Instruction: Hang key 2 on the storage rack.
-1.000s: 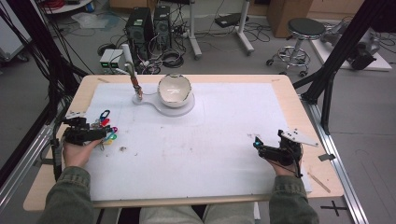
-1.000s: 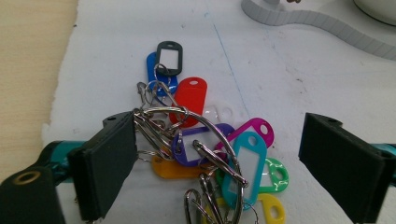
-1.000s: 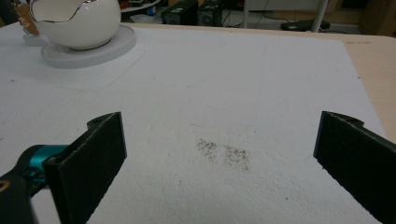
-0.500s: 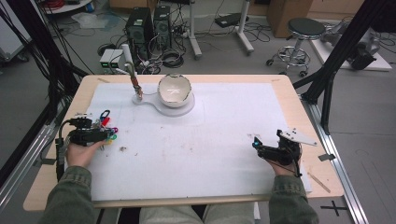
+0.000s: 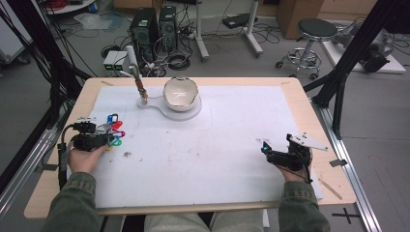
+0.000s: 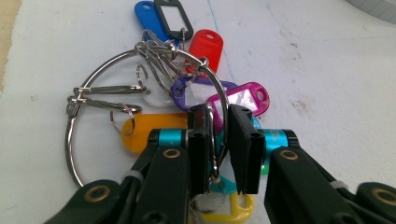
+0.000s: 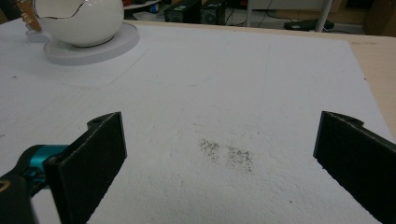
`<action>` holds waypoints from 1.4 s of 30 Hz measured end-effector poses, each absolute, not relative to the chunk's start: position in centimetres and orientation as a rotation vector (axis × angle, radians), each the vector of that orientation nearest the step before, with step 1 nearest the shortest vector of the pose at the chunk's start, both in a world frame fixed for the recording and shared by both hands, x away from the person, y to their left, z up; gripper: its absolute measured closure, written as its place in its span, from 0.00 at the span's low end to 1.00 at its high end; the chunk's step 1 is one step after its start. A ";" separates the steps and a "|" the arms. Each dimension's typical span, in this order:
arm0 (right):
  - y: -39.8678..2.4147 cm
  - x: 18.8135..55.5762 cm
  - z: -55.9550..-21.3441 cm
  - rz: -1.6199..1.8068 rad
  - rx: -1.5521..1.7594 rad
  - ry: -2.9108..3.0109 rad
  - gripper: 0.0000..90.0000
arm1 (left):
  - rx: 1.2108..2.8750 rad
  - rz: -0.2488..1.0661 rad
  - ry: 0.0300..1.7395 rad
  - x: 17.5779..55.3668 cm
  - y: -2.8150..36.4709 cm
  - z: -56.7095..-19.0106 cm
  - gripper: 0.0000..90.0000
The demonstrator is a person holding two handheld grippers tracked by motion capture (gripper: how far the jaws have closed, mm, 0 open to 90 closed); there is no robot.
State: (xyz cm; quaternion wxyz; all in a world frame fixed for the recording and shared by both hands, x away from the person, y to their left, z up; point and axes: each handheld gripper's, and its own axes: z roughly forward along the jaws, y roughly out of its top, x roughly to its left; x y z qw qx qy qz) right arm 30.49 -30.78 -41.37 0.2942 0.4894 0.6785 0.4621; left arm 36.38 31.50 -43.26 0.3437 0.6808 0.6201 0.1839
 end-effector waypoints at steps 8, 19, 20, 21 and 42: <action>-30.6 30.6 -41.4 1.238 1.298 1.815 0.02 | 1.723 0.474 1.589 35.7 31.9 -42.6 0.87; -30.5 30.6 -41.3 1.251 1.287 1.821 0.02 | 1.659 0.460 1.543 34.5 32.9 -41.9 0.87; -30.6 30.6 -41.3 1.250 1.285 1.819 0.02 | 1.645 0.457 1.539 34.4 33.0 -41.8 0.87; -30.5 30.6 -41.3 1.252 1.292 1.817 0.02 | 1.631 0.455 1.537 34.3 33.1 -41.7 0.87; -30.5 30.3 -41.1 1.257 1.287 1.792 0.02 | 1.475 0.446 1.497 33.7 34.0 -39.3 0.87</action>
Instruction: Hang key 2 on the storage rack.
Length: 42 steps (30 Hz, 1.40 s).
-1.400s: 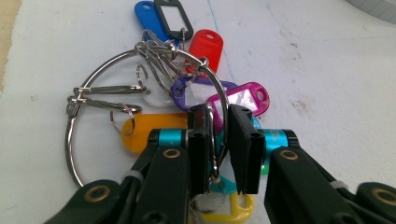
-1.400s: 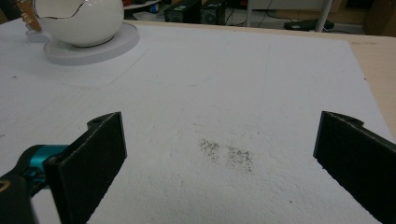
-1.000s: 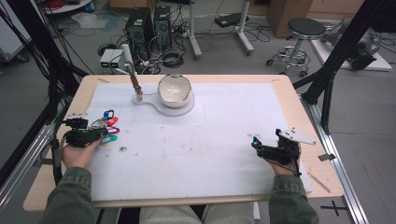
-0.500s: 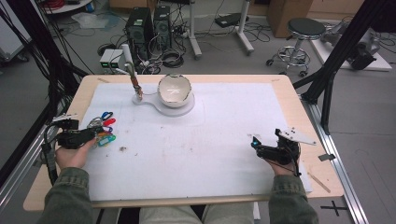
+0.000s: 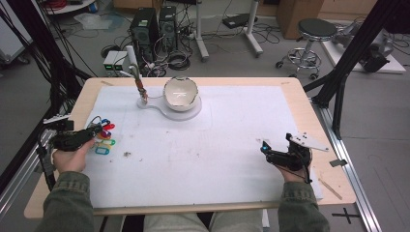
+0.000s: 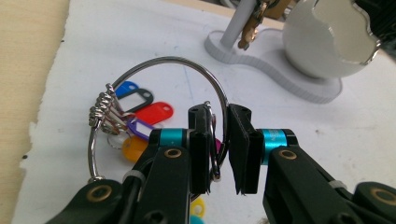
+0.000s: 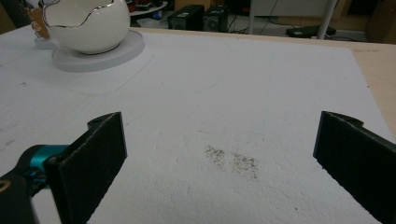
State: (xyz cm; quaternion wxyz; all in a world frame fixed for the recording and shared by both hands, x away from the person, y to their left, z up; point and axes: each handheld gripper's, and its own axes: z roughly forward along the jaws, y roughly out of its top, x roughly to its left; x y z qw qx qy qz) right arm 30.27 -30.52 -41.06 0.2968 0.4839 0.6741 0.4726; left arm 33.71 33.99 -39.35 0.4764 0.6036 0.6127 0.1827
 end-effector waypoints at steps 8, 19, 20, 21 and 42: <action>-30.5 30.2 -41.0 1.263 1.286 1.797 0.02 | 1.477 0.543 1.461 34.6 33.3 -37.4 0.87; -30.5 30.1 -41.0 1.256 1.280 1.805 0.02 | 1.466 0.656 1.346 36.3 32.7 -35.3 0.87; -30.4 30.1 -41.0 1.253 1.280 1.806 0.02 | 1.458 0.652 1.337 36.5 32.7 -35.2 0.87; -30.4 30.1 -41.0 1.251 1.278 1.806 0.02 | 1.454 0.659 1.336 36.6 32.7 -35.1 0.87; -30.7 30.0 -41.0 1.242 1.282 1.794 0.02 | 1.333 0.601 1.258 39.9 31.4 -31.1 0.87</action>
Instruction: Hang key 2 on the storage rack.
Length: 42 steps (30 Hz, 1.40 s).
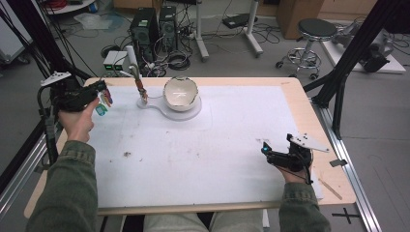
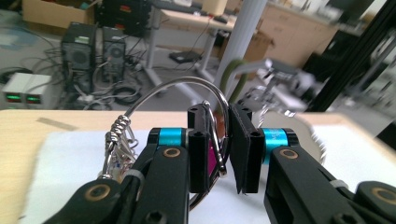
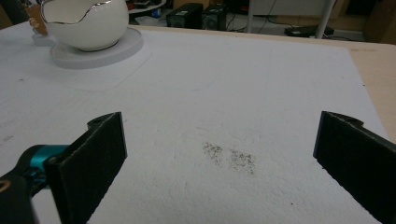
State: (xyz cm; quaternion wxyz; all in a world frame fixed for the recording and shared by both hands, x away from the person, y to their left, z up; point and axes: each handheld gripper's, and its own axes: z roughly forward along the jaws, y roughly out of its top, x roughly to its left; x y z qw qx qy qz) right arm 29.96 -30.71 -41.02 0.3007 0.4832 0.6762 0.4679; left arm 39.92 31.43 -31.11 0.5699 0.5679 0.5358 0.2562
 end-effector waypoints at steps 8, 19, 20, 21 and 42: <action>-30.7 29.9 -41.0 1.244 1.280 1.798 0.02 | 1.259 0.555 1.291 41.0 30.8 -31.2 0.87; -30.8 29.9 -41.0 1.245 1.281 1.795 0.02 | 1.241 0.501 1.271 42.8 29.7 -30.1 0.87; -30.8 29.9 -41.1 1.243 1.282 1.795 0.02 | 1.245 0.499 1.271 42.9 29.6 -30.0 0.87; -30.9 29.9 -41.1 1.243 1.281 1.796 0.02 | 1.241 0.495 1.272 43.1 29.5 -30.0 0.87; -30.9 29.8 -41.1 1.245 1.285 1.795 0.02 | 1.174 0.387 1.327 46.2 29.8 -32.6 0.87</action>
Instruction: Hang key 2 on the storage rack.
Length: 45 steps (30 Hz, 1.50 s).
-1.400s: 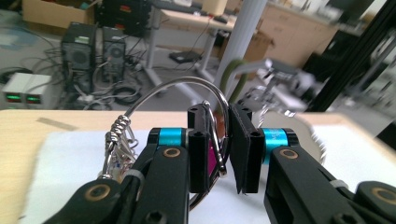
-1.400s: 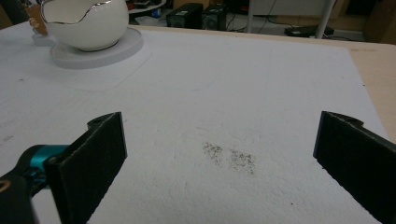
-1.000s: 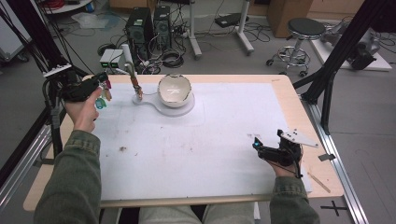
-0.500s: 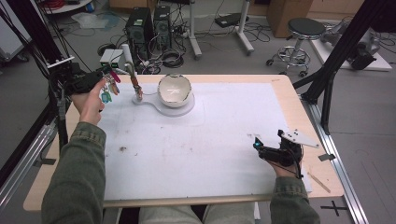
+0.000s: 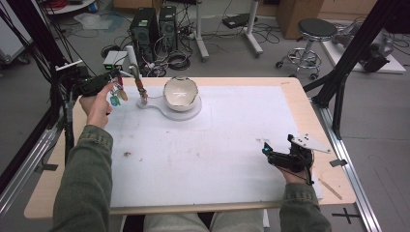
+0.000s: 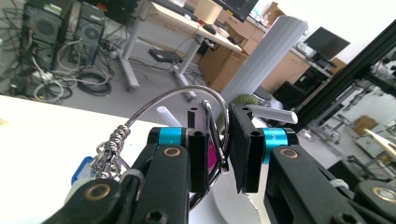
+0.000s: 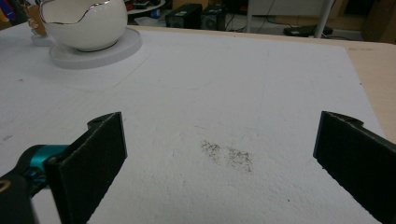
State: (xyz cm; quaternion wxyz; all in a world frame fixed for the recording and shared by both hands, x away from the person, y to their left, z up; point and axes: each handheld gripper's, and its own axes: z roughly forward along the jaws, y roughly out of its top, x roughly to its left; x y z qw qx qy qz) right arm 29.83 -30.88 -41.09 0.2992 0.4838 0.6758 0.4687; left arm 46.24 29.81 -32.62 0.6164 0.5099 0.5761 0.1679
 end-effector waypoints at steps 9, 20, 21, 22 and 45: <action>-30.9 29.9 -41.2 1.245 1.285 1.798 0.02 | 1.209 0.356 1.309 46.7 29.3 -33.4 0.87; -31.0 29.8 -41.1 1.251 1.282 1.790 0.02 | 1.250 0.331 1.325 47.0 28.5 -33.9 0.86; -31.0 29.8 -41.1 1.251 1.285 1.789 0.02 | 1.260 0.333 1.326 47.1 28.4 -34.0 0.86; -31.0 29.7 -41.1 1.250 1.286 1.789 0.02 | 1.266 0.334 1.331 47.1 28.3 -34.1 0.86; -31.1 29.8 -41.0 1.267 1.282 1.792 0.02 | 1.330 0.374 1.435 47.8 27.8 -35.2 0.69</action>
